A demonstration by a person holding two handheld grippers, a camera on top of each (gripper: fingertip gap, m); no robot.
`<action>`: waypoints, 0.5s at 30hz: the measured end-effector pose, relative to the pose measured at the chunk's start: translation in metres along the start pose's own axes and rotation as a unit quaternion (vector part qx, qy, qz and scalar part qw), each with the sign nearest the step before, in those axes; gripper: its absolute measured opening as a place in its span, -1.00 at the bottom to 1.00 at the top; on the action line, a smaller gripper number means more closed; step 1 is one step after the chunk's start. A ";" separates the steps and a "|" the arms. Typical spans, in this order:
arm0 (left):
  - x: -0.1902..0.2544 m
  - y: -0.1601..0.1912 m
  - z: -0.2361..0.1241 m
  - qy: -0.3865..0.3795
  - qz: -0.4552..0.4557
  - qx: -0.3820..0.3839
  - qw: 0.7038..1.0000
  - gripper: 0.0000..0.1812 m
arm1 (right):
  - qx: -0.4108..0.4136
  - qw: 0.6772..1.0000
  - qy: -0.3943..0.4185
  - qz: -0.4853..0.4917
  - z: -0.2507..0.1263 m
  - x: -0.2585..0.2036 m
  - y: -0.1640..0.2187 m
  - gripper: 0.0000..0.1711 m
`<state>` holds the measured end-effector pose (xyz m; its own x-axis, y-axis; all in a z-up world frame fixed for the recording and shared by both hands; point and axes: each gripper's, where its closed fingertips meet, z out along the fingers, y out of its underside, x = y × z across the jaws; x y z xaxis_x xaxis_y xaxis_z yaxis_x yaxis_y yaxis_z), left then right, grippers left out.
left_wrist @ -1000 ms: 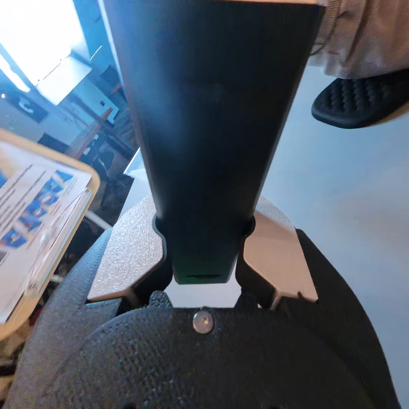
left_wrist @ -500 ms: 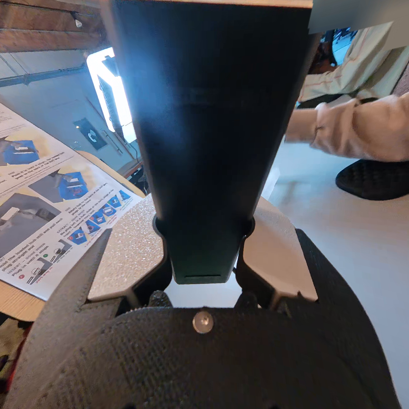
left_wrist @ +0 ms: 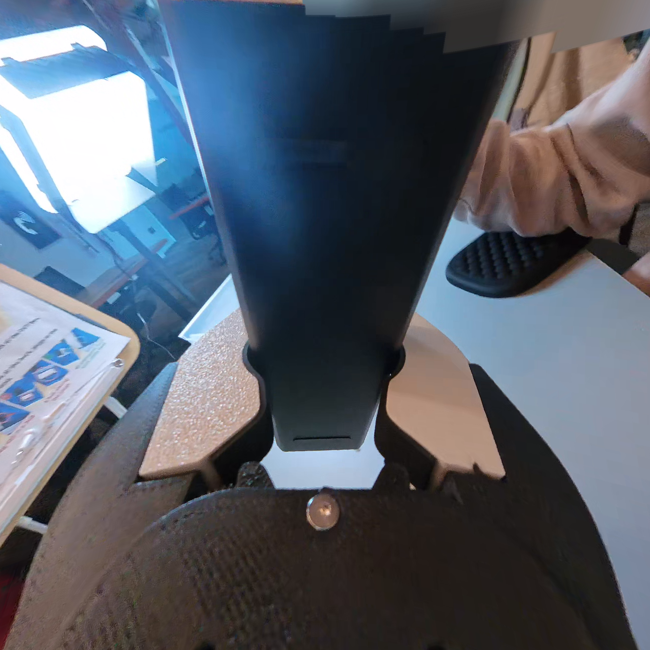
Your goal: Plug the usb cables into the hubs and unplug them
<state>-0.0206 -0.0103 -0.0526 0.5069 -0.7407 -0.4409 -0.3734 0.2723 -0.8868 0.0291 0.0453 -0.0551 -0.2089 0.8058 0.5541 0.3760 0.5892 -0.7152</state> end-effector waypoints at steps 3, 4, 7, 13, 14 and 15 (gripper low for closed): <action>0.014 0.016 0.017 0.018 0.021 -0.043 0.999 -0.21 | -0.004 0.999 -0.028 -0.047 0.021 -0.032 -0.019 -0.62; 0.017 0.021 0.022 0.021 0.026 -0.052 0.998 -0.20 | -0.013 0.998 -0.038 -0.057 0.028 -0.042 -0.018 -0.63; 0.028 0.029 0.035 0.038 0.031 -0.066 0.997 -0.20 | -0.039 0.996 -0.036 -0.074 0.050 -0.052 -0.009 -0.67; 0.036 0.039 0.044 0.047 0.042 -0.083 0.995 -0.21 | -0.027 0.997 -0.045 -0.056 0.062 -0.057 -0.006 -0.82; 0.036 0.039 0.044 0.047 0.041 -0.079 0.995 -0.21 | -0.024 0.997 -0.047 -0.051 0.063 -0.057 -0.007 -0.82; 0.035 0.039 0.044 0.046 0.041 -0.078 0.995 -0.21 | -0.021 0.998 -0.047 -0.045 0.063 -0.057 -0.007 -0.82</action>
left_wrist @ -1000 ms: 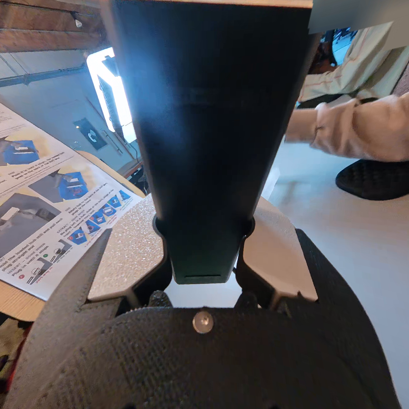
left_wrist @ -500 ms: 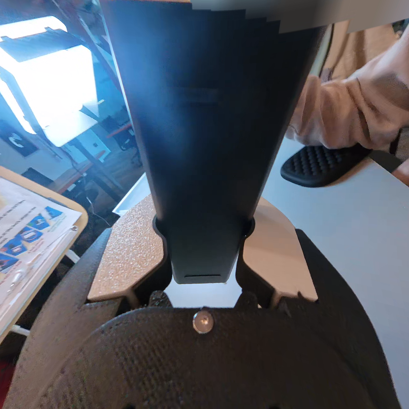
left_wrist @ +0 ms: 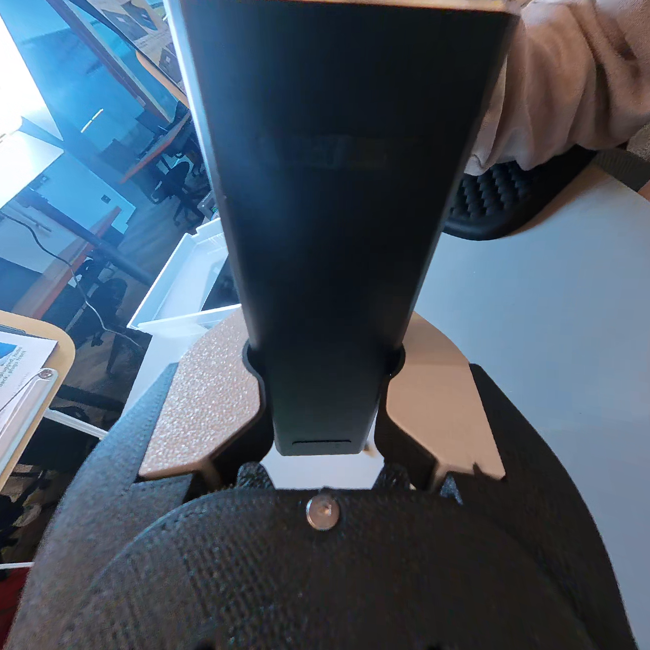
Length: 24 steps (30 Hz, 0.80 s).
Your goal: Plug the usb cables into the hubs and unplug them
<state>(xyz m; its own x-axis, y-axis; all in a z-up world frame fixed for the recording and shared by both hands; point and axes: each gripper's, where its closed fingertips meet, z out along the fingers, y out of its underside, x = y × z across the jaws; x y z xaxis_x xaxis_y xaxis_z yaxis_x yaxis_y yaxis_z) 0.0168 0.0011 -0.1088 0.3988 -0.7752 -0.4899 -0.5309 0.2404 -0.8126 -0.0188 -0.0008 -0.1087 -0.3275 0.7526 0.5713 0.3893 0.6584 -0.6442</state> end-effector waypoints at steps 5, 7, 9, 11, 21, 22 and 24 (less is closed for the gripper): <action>0.004 0.012 0.004 0.014 0.009 -0.038 0.999 -0.21 | -0.014 0.999 -0.031 0.002 0.000 -0.004 0.008 -0.83; 0.004 0.016 0.006 0.015 0.013 -0.046 0.999 -0.21 | -0.015 0.999 -0.047 0.008 -0.002 -0.005 0.012 -0.83; 0.005 0.017 0.009 0.020 0.005 -0.045 0.999 -0.21 | -0.019 0.998 -0.054 0.007 -0.003 -0.005 0.016 -0.83; 0.005 0.017 0.012 0.021 -0.001 -0.040 0.999 -0.21 | -0.020 0.998 -0.061 0.012 -0.005 -0.006 0.019 -0.83; -0.035 0.060 -0.012 -0.058 -0.053 -0.095 0.992 -0.20 | -0.115 0.993 0.003 0.025 -0.043 0.020 0.045 -0.83; -0.038 0.064 -0.026 -0.055 -0.086 -0.078 0.992 -0.20 | -0.093 0.995 0.018 0.035 -0.056 0.029 0.042 -0.83; -0.046 0.060 -0.039 -0.071 -0.089 -0.062 0.992 -0.21 | -0.078 0.993 0.075 0.039 -0.077 0.054 0.042 -0.82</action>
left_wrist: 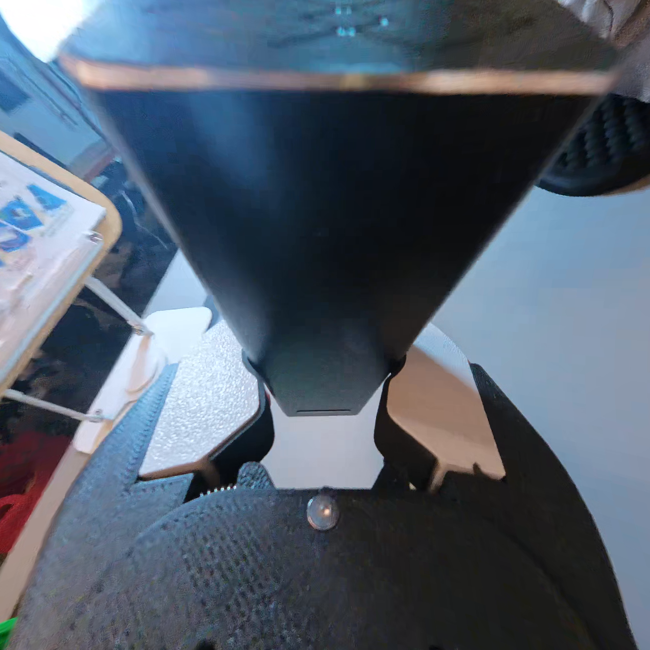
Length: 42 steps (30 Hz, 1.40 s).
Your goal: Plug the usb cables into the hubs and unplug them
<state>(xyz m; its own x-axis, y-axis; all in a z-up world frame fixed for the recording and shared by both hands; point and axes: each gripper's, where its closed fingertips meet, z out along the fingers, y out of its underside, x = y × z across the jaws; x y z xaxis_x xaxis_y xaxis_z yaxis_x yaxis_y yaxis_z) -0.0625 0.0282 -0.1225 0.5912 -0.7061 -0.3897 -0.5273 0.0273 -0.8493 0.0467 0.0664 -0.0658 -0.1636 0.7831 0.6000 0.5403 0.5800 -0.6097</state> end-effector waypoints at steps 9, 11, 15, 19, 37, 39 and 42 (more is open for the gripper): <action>-0.012 -0.034 -0.012 -0.050 0.031 0.027 0.998 -0.21 | 0.112 0.966 0.192 0.128 -0.062 0.105 0.031 -0.82; -0.014 -0.035 -0.013 -0.055 0.030 0.031 0.998 -0.21 | 0.064 0.971 0.171 0.156 -0.043 0.106 0.062 -0.82; -0.013 -0.041 -0.018 -0.053 0.023 0.047 0.997 -0.21 | -0.047 0.962 0.089 0.254 0.016 0.087 0.146 -0.83; -0.012 -0.050 -0.024 -0.051 0.022 0.062 0.997 -0.21 | -0.073 0.954 0.067 0.283 0.031 0.080 0.170 -0.56; 0.029 -0.063 -0.001 0.045 -0.005 0.100 0.994 -0.21 | 0.226 0.964 -0.084 0.114 -0.020 -0.002 -0.056 -0.37; 0.040 -0.063 0.008 0.064 -0.002 0.095 0.993 -0.21 | 0.222 0.963 -0.129 0.080 -0.004 -0.039 -0.078 -0.26; 0.057 -0.061 0.022 0.089 0.006 0.081 0.993 -0.21 | 0.215 0.968 -0.126 0.035 0.022 -0.071 -0.096 -0.20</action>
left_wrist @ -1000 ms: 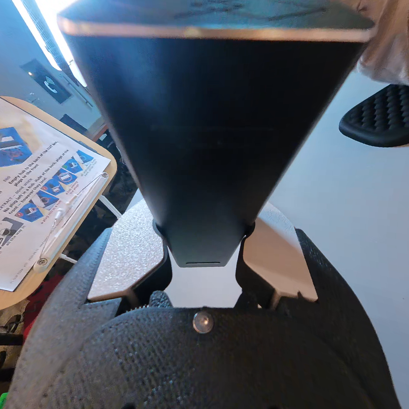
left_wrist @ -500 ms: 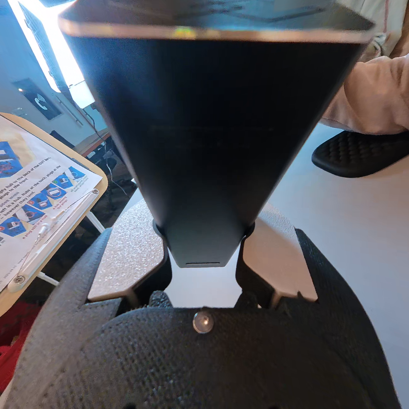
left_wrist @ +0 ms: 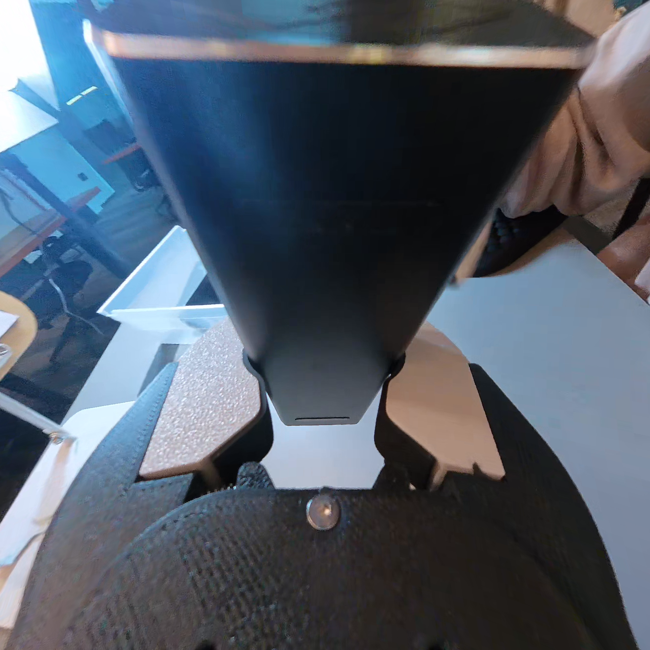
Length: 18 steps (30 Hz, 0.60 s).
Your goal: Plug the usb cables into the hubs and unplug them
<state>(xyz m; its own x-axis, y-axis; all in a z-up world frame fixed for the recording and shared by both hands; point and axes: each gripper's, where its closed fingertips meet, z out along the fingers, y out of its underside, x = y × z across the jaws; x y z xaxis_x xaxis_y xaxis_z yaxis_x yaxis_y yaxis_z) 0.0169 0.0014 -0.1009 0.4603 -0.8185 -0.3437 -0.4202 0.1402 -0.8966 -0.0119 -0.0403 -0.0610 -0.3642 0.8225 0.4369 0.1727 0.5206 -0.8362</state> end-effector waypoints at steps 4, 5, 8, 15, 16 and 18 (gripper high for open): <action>0.008 0.012 0.012 0.011 0.006 -0.030 0.999 -0.21 | -0.010 0.999 0.038 -0.018 0.016 0.003 0.008 -0.30; 0.008 0.013 0.012 0.015 -0.004 -0.029 0.999 -0.21 | -0.009 0.999 0.041 -0.013 0.016 0.005 0.010 -0.30; 0.005 0.015 0.011 0.011 -0.004 -0.031 0.999 -0.21 | 0.001 0.999 0.038 -0.005 0.016 0.006 0.010 -0.31; -0.043 0.003 -0.030 -0.085 -0.030 0.017 0.996 -0.11 | 0.013 0.990 0.126 0.057 -0.048 0.071 0.008 -0.31; -0.053 -0.002 -0.044 -0.100 -0.045 0.035 0.993 -0.12 | 0.002 0.984 0.165 0.065 -0.068 0.093 0.013 -0.31; -0.071 -0.013 -0.074 -0.130 -0.069 0.075 0.986 -0.19 | -0.057 0.967 0.237 0.074 -0.105 0.139 0.037 -0.31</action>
<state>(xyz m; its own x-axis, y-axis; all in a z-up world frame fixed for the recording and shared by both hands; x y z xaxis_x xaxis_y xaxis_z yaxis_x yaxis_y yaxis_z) -0.0680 0.0166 -0.0445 0.6983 -0.6674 -0.2588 -0.2288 0.1344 -0.9641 0.0396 0.1171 0.0036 0.1284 0.8886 0.4404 0.3006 0.3883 -0.8711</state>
